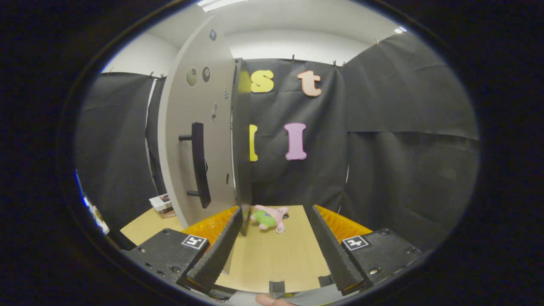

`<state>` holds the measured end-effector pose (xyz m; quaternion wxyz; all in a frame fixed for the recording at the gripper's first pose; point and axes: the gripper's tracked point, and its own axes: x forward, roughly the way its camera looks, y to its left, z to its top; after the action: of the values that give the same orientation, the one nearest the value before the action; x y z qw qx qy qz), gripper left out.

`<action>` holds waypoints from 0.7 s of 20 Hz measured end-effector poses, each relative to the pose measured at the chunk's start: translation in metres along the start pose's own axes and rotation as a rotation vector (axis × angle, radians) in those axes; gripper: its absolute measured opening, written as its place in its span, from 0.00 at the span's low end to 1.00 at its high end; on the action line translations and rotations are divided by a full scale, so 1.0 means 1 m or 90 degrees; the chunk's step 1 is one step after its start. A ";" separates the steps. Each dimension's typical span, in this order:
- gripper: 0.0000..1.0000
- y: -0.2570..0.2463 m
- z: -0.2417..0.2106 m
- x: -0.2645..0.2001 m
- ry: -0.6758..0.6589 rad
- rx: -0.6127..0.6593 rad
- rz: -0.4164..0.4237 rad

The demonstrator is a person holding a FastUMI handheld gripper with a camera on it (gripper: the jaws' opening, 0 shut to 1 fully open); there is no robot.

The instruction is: Open the shoe cabinet door, grab the shoes and put them into the shoe cabinet, then close the shoe cabinet door.

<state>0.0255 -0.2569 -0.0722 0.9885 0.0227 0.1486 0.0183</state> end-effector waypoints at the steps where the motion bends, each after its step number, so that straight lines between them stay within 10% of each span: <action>1: 1.00 0.003 -0.005 0.004 0.007 -0.004 0.005; 14: 0.98 0.102 -0.030 0.024 0.003 -0.051 0.118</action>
<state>0.0360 -0.1532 -0.1031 0.9822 -0.0033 0.1476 0.1159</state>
